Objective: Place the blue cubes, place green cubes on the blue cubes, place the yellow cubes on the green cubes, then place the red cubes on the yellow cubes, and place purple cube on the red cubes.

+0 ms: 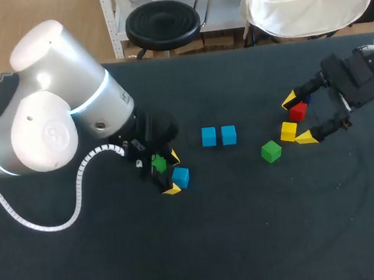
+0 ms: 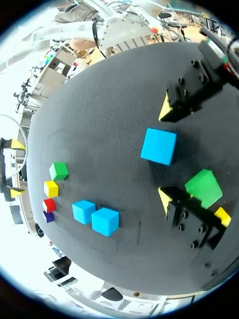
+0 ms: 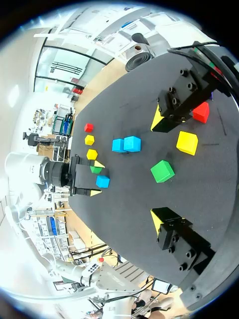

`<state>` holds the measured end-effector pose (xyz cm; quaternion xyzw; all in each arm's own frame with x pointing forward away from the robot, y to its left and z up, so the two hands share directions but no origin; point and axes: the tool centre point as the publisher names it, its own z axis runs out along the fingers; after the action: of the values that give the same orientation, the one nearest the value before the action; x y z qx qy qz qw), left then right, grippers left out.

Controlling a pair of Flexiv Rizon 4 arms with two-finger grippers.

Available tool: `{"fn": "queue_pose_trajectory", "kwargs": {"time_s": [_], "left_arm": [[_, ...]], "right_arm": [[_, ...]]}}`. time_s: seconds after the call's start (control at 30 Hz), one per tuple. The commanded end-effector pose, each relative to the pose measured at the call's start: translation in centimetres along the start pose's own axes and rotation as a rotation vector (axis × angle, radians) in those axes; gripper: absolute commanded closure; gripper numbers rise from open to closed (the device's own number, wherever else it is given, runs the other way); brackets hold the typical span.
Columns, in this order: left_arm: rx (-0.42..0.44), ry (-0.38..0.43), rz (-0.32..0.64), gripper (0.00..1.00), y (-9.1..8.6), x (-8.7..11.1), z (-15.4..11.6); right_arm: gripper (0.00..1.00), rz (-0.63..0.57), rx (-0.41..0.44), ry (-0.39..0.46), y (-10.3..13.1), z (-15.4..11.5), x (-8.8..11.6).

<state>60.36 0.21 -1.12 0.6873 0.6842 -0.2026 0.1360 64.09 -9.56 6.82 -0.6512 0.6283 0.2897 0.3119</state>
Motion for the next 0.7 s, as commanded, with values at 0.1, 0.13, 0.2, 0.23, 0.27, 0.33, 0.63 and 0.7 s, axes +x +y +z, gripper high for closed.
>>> {"fn": "queue_pose_trajectory", "kwargs": {"time_s": [0.1,0.13,0.2,0.23,0.27,0.33,0.63,0.7], "left_arm": [[0.01,-0.001,0.005,0.3,0.36,-0.06,0.33],[0.01,-0.002,0.005,0.31,0.36,-0.07,0.34],[0.009,-0.003,0.004,0.39,0.34,-0.07,0.35],[0.01,-0.005,0.004,0.38,0.33,-0.08,0.35],[0.01,-0.005,0.006,0.36,0.28,-0.08,0.34],[0.009,-0.008,0.01,0.24,0.17,-0.12,0.21],[0.001,-0.006,0.025,0.28,0.01,-0.44,-0.2],[0.002,-0.006,0.024,0.29,0.02,-0.46,-0.2]], "right_arm": [[0.0,-0.001,0.0,-0.002,-0.03,0.02,0.05],[0.0,-0.001,0.0,-0.002,-0.03,0.02,0.05],[0.0,-0.001,0.0,-0.002,-0.03,0.02,0.05],[0.0,-0.001,0.0,-0.002,-0.03,0.02,0.05],[0.0,-0.001,0.0,-0.002,-0.03,0.02,0.05],[0.0,-0.001,0.0,-0.002,-0.03,0.02,0.05],[0.0,-0.001,0.0,-0.002,-0.03,0.02,0.05],[0.0,-0.001,0.0,-0.002,-0.03,0.02,0.05]]}}
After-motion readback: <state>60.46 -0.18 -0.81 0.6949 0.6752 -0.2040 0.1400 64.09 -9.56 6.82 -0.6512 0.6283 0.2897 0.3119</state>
